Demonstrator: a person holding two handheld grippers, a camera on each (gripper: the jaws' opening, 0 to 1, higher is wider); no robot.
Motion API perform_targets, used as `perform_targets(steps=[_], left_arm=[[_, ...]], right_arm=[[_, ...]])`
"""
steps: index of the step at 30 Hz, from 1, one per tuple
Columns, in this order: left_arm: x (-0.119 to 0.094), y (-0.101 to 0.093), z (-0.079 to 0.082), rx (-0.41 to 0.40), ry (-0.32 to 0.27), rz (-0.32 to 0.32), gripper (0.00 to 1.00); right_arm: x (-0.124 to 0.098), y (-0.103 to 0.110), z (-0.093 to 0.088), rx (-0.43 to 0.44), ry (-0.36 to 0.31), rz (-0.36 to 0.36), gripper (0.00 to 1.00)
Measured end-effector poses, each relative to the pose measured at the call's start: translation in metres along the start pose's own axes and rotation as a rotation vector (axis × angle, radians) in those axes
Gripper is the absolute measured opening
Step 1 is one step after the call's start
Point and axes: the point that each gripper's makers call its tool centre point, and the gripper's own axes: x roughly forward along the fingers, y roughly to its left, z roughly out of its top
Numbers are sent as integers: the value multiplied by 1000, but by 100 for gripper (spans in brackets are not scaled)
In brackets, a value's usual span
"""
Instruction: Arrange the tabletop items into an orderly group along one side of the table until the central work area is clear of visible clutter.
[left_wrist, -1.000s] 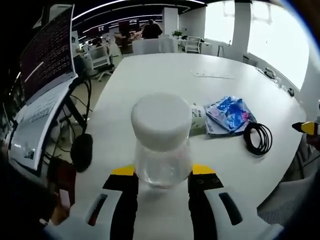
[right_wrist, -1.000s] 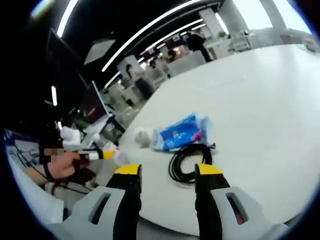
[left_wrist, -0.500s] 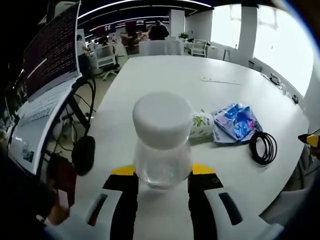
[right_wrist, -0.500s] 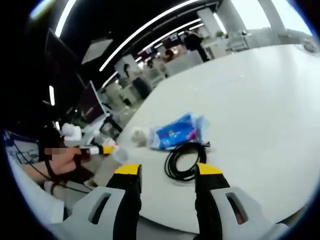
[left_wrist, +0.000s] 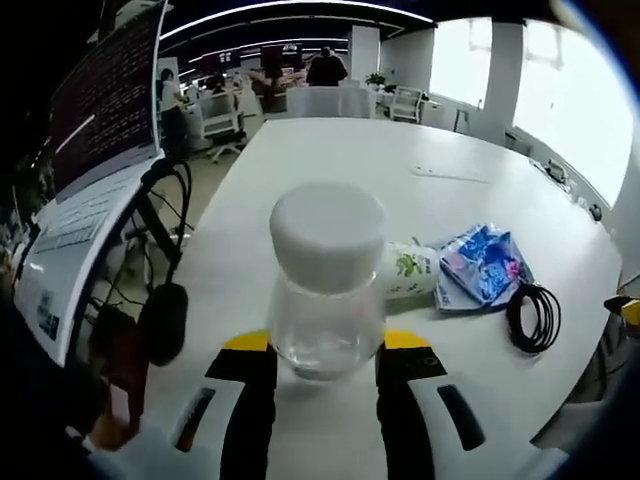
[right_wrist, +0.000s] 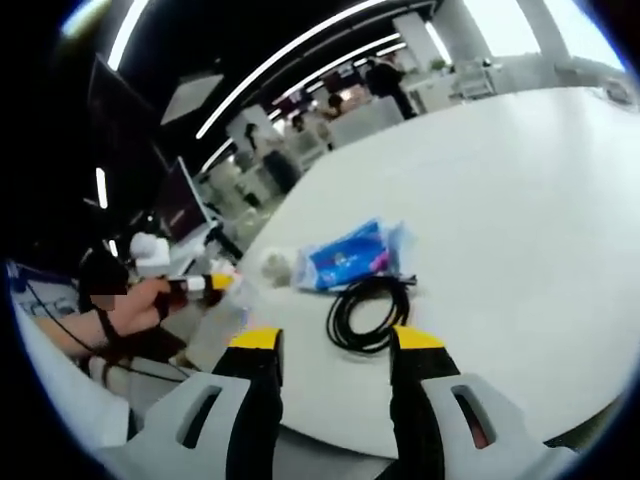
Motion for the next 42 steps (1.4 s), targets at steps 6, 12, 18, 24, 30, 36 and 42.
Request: perform_targets(steps=[6,12,18,24,30,36,42], left_arm=[[11,-1,12,-17,-15,0,38],[20,-1,24,-38,-27,-2,38],[25,1,32,-47,-33,3,38],[31,4,38,-54,-37,8,38],[38,7,44,-61,-36,14,38],[43,9,49,-68,-38,19,38],[48,11,54,-77,-42,24,38]], right_arm=[[-2,-2,3,-1,-3,-7,41],[-4,-5,2,-1,1,-14,41],[-7,-4,1,-4,7,-19,41],[-7,-4,1,-7,10,-19,41],[-6,-2,3,-10,9,-18,41],[-6,-3,2,-7,10,-18,41],[-7,-2,1,-5,10,-19,41]])
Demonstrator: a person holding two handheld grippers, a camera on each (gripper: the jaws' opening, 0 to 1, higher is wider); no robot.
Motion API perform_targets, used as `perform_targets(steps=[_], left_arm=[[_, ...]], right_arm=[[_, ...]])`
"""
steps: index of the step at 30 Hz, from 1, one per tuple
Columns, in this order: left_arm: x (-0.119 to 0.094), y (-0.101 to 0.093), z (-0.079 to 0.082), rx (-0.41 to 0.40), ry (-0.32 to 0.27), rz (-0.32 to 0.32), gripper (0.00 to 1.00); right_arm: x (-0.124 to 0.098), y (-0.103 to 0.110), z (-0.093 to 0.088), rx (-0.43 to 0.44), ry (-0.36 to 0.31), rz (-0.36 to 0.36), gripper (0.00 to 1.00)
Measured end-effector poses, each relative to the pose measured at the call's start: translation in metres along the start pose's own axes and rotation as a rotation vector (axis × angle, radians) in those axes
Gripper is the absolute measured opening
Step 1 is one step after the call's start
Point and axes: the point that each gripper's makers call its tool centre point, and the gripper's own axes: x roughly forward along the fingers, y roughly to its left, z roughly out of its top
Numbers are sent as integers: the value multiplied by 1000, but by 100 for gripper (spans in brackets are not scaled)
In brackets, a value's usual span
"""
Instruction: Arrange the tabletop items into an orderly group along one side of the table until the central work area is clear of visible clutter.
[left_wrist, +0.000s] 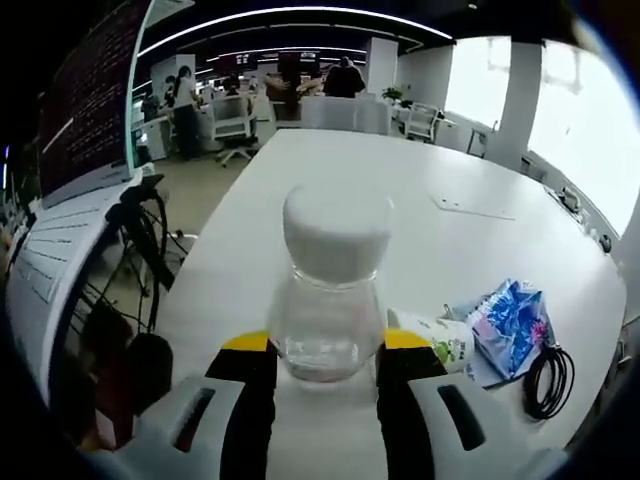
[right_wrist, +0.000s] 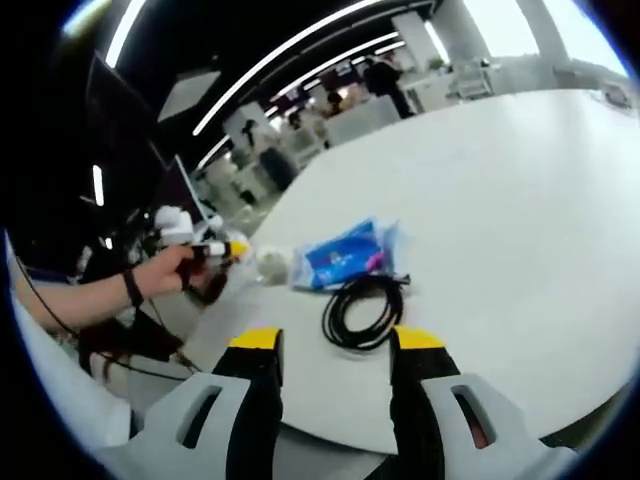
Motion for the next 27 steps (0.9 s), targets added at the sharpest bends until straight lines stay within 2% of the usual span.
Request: perform_targets(steps=[13,27], left_arm=[[10,3,8,-12,-1,7,38],[10,3,7,-28,4,-9,39]], right_arm=[[-4,-6,1,9,-11,-11,41],[-3,-4,0,15,-16,-10,41]])
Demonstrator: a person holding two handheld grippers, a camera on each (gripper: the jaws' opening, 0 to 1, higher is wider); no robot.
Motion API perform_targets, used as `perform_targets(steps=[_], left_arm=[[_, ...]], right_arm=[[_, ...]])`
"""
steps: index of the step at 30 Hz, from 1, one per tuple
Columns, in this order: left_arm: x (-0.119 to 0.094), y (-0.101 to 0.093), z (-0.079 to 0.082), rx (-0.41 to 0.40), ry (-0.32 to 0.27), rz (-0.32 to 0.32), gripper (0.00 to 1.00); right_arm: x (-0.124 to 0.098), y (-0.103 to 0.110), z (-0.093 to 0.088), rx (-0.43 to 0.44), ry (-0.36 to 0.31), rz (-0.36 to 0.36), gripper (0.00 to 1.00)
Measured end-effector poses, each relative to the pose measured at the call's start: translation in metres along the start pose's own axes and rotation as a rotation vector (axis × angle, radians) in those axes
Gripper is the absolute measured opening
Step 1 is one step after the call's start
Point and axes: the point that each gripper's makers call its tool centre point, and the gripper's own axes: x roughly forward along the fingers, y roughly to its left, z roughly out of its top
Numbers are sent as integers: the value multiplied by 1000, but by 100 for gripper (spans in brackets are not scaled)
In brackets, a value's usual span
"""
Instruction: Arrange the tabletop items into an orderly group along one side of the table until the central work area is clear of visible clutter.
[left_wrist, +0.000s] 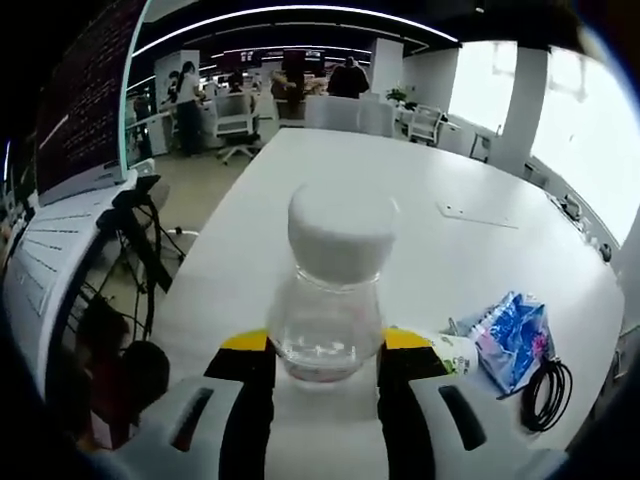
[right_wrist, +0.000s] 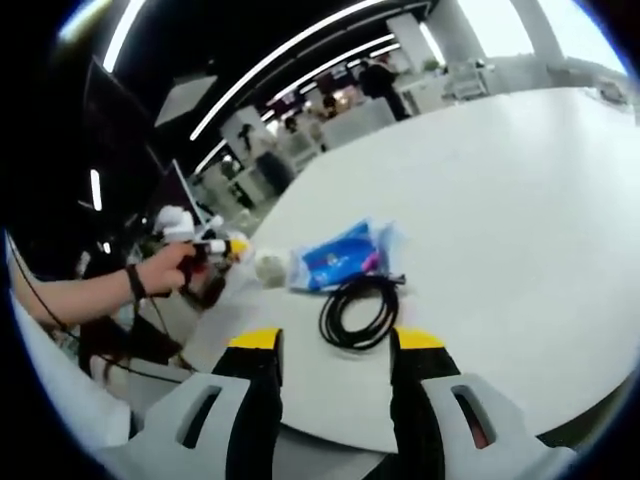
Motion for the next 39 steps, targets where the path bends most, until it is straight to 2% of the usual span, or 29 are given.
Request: perform_targets(steps=[10,16,24,32,39], left_arm=[[-7,1,2,-5,-17,-30,42],[-22,7,0,-3,-35,-29,41],[-43,19,-11,-30,-50,-20,41],[-56,21,-37,-43,-23,-18,40],[-63,12,-63,-44,13,-35,39]], right_arm=[[1,-1,3,0,-8,2,40],[7,4,0,2,-3,16,40],[14,10,1,-4,1,35,40],[17,12,-1,-5,4,46,40],[18,13,-3,-4,5,49,40]])
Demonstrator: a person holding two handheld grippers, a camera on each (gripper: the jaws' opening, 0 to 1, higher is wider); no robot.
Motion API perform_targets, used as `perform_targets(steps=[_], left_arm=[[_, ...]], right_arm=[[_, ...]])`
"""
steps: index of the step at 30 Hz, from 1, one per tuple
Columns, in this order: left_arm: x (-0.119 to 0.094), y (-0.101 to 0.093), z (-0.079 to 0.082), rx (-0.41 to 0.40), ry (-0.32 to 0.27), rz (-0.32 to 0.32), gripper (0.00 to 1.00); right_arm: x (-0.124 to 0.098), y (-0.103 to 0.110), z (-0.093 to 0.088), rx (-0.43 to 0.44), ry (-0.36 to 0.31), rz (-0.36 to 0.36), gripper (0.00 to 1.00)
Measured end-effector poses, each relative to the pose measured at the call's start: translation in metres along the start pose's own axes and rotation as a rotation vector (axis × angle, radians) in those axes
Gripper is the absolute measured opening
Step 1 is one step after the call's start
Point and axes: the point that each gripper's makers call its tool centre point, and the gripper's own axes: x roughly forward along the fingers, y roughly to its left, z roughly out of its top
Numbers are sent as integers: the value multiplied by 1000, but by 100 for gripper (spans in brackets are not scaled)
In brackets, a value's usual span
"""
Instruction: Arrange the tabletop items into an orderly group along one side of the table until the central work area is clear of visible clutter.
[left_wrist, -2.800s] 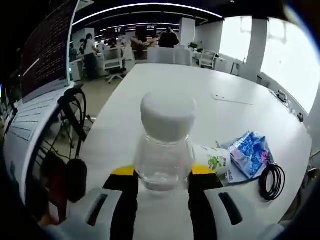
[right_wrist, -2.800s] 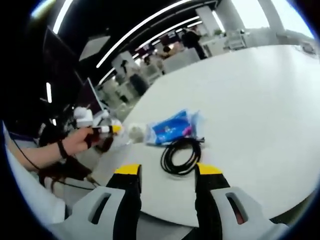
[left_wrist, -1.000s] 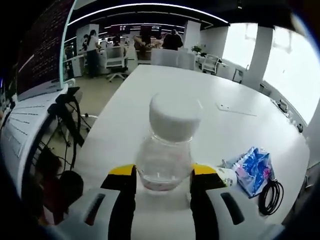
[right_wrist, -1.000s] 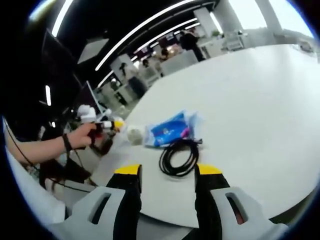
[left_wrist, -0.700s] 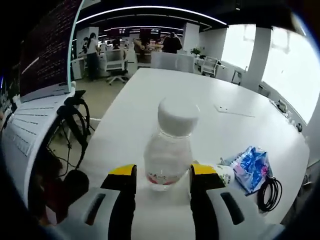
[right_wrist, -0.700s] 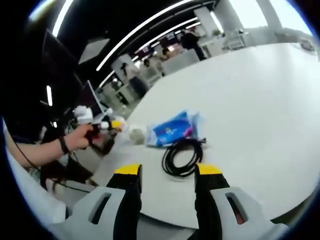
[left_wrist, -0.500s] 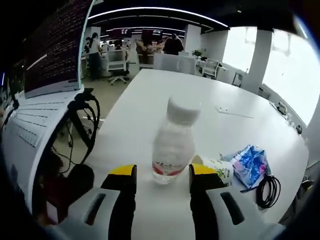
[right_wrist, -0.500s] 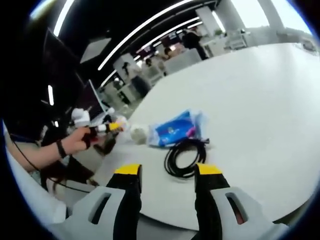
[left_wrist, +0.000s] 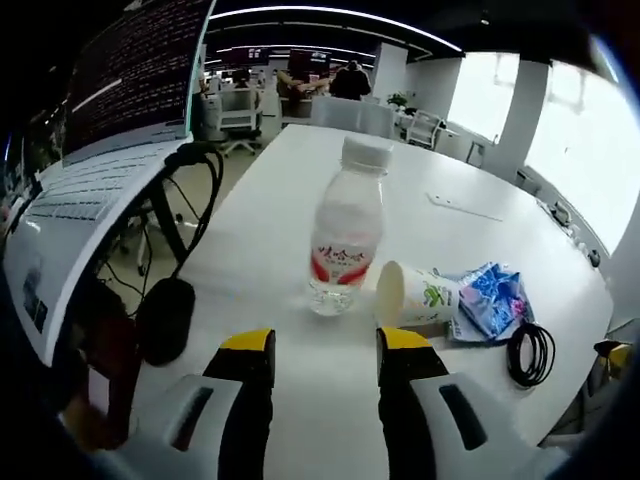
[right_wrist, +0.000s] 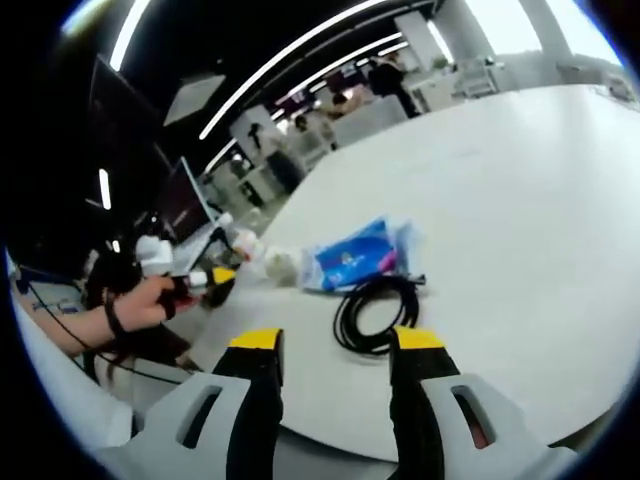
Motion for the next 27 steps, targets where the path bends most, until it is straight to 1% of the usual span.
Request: perform_targets(steps=[5,10,16,19,27], left_arm=[[-4,-6,-13,-5,17,-15,39],[-9,-9,-20,-3,22,-22,39],[-15,-8,-26,-15,25,-27,39],[-18,-10,-29,-8,28,-32,39],[-20,-18,-42,31,50,-75,40]], right_arm=[[1,0,-3,-1,5,3,40],[5,3,-6,-10,20,11,40],[16,10,-5,-30,37,32,40],[26,14,-4,-48,54,48,40],[55,29,5,-111,91,100,41]])
